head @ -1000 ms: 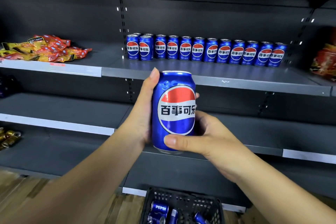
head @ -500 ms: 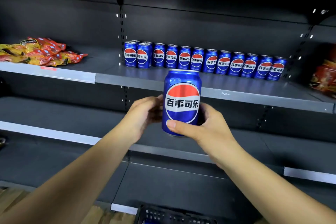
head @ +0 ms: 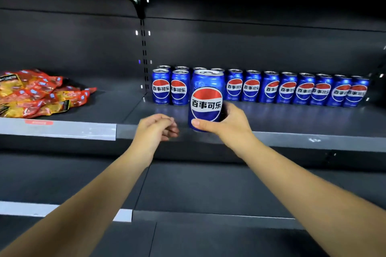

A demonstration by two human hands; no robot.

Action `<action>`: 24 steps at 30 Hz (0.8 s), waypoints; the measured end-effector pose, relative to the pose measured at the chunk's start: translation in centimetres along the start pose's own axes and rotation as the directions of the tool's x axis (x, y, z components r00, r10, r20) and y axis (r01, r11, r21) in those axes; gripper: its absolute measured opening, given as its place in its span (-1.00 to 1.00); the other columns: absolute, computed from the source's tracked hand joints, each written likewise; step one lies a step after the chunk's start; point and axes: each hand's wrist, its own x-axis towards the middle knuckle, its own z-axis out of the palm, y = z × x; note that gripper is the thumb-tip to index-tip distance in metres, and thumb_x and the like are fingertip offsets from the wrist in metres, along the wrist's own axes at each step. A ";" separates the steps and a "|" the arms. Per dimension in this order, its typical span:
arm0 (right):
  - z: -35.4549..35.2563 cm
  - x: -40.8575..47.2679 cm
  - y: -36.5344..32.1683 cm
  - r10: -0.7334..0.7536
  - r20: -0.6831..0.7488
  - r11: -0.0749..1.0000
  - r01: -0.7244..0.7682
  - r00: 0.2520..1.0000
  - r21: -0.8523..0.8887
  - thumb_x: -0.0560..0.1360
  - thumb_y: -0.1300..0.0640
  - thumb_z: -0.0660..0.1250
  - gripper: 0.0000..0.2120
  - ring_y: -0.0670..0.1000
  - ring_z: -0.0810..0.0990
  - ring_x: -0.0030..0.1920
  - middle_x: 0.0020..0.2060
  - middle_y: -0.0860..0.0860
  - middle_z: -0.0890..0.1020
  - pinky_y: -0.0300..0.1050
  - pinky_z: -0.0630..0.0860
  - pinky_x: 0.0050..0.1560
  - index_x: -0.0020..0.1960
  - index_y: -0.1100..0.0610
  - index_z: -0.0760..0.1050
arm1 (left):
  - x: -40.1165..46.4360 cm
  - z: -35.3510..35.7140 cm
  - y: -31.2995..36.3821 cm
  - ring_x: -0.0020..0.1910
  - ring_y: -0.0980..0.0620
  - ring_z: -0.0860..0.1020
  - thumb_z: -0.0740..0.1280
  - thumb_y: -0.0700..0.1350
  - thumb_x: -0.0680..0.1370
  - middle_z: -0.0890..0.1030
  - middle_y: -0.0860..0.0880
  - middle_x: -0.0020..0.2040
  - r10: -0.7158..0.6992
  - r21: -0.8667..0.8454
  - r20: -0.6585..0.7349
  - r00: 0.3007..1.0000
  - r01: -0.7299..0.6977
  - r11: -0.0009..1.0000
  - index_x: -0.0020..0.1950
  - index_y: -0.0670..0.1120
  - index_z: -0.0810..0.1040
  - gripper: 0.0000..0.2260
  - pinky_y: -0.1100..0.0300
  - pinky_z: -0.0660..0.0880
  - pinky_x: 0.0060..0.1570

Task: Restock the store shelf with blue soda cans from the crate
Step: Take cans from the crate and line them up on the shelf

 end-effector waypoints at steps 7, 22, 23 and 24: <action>3.4 7.1 2.4 0.175 -0.097 0.984 -0.176 0.980 -0.003 0.19 0.17 0.61 -0.53 -0.02 0.61 -0.01 -0.12 -0.07 0.63 -0.19 0.47 0.00 0.02 0.11 0.51 | 7.3 -2.1 0.1 -0.43 0.15 0.51 0.24 -0.29 0.54 0.54 -0.03 -0.43 0.071 0.075 -0.032 0.997 -0.069 0.995 -0.32 -0.13 0.49 -0.76 0.44 0.38 -0.43; 5.2 12.5 5.7 0.237 -0.111 0.949 -0.254 0.965 -0.187 0.23 0.18 0.60 -0.46 -0.02 0.58 0.06 0.04 -0.02 0.63 -0.14 0.47 0.12 0.15 0.12 0.48 | 19.1 -3.6 -2.5 0.02 -0.06 0.44 0.35 -0.25 0.46 0.43 -0.11 0.16 -0.116 0.107 -0.127 0.985 0.129 0.986 0.29 -0.14 0.31 -0.57 0.14 0.38 -0.08; 5.2 12.9 5.9 0.232 -0.116 0.945 -0.252 0.966 -0.210 0.23 0.18 0.59 -0.45 -0.02 0.58 0.07 0.05 -0.03 0.63 -0.13 0.47 0.14 0.16 0.10 0.47 | 19.6 -3.5 -2.6 0.10 -0.08 0.44 0.37 -0.27 0.44 0.40 -0.13 0.23 -0.097 0.147 -0.134 0.986 0.117 0.982 0.35 -0.14 0.26 -0.48 0.13 0.37 -0.01; 5.2 13.3 6.2 0.237 -0.123 0.939 -0.260 0.964 -0.225 0.23 0.18 0.59 -0.45 -0.02 0.57 0.08 0.06 -0.04 0.62 -0.13 0.47 0.15 0.15 0.08 0.47 | 20.0 -3.4 -2.8 0.18 -0.11 0.44 0.39 -0.28 0.41 0.38 -0.15 0.29 -0.091 0.174 -0.125 0.988 0.112 0.978 0.38 -0.14 0.23 -0.41 0.12 0.38 0.06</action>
